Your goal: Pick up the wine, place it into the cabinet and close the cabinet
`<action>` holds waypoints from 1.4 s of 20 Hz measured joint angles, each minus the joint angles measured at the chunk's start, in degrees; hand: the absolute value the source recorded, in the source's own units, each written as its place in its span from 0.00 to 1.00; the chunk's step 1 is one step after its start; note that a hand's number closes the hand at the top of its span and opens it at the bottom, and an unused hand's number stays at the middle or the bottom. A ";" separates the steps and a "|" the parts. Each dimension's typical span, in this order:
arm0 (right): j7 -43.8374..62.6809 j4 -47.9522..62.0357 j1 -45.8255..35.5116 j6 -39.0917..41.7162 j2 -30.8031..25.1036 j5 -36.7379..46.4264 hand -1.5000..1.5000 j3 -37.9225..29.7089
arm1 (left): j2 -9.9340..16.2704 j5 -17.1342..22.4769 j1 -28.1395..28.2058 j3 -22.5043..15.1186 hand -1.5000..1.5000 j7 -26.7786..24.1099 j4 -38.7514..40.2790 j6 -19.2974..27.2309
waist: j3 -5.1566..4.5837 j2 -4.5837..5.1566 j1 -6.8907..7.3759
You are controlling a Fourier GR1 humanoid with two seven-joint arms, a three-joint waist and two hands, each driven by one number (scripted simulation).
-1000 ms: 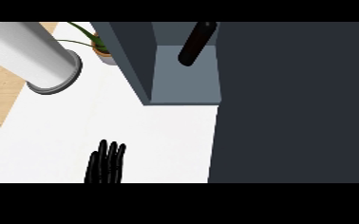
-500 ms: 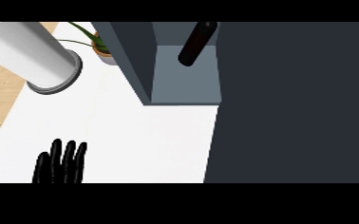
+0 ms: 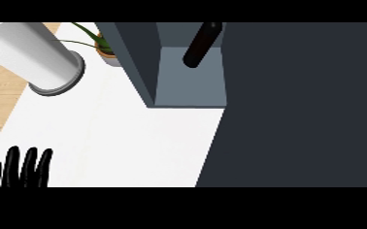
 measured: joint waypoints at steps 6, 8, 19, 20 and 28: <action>1.73 0.04 -1.00 -4.85 2.59 2.51 1.00 7.22 | 3.70 3.82 4.30 6.94 0.00 -0.28 -0.74 -5.10 | -0.04 -0.21 -0.15; 1.57 0.11 -1.61 -7.12 3.63 4.93 1.00 10.07 | 4.96 5.71 5.16 10.00 0.00 0.10 -0.81 -7.13 | -0.04 -0.19 -0.18; 0.62 0.33 -12.44 -24.36 0.94 22.43 1.00 19.53 | 7.33 10.81 7.42 18.25 0.00 2.30 -0.06 -14.46 | -0.08 -0.06 0.18; 0.87 0.39 -13.92 -25.82 0.19 23.45 1.00 20.08 | 7.07 11.13 6.74 18.54 0.00 2.54 0.74 -15.09 | -0.09 0.00 0.11; 4.16 1.96 -26.17 -35.69 -4.30 23.65 1.00 21.86 | 6.40 12.41 4.68 19.72 0.00 5.35 0.65 -16.97 | -0.10 0.30 1.02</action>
